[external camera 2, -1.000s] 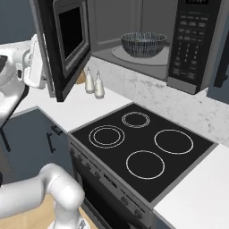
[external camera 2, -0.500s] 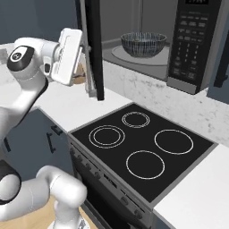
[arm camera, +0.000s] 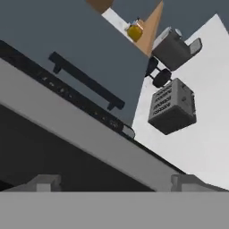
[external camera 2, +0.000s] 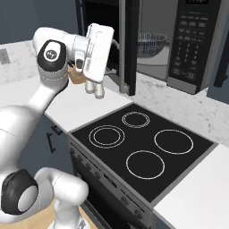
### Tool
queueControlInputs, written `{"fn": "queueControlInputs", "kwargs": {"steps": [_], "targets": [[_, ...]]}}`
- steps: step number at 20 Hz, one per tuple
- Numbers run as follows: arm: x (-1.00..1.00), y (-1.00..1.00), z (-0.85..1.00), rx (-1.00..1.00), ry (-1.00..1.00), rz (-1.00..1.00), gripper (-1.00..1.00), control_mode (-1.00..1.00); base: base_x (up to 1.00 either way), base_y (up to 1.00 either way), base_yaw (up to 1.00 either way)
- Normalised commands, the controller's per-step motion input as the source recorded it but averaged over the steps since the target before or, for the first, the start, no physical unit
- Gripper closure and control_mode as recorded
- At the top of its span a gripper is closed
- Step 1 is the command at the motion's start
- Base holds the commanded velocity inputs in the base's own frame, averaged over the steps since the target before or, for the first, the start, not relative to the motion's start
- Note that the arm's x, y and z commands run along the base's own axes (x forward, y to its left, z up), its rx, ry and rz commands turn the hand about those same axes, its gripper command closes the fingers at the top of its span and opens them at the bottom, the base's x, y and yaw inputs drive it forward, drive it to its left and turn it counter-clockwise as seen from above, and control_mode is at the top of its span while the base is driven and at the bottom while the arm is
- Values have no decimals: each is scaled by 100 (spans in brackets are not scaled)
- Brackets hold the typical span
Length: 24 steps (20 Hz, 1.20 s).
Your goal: Pick the mushroom from the sink and place it in the bowl. Then pick the bowl and place it in the microwave. Then close the microwave door and press the start button.
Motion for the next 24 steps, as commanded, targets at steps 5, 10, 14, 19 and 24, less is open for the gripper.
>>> {"fn": "queueControlInputs", "kwargs": {"steps": [5, 10, 14, 19, 24], "targets": [[78, -56, 0, 11, 2, 34, -100, -100, 0, 0, 0], [68, -48, 0, 8, 0, 33, -100, -100, 0, 0, 0], [46, -54, 0, 7, -2, 32, -100, -100, 0, 0, 0], [68, -43, 0, 4, -1, 21, -100, -100, 0, 0, 0], [70, -20, 0, 1, 0, 10, -100, -100, 0, 0, 0]]}}
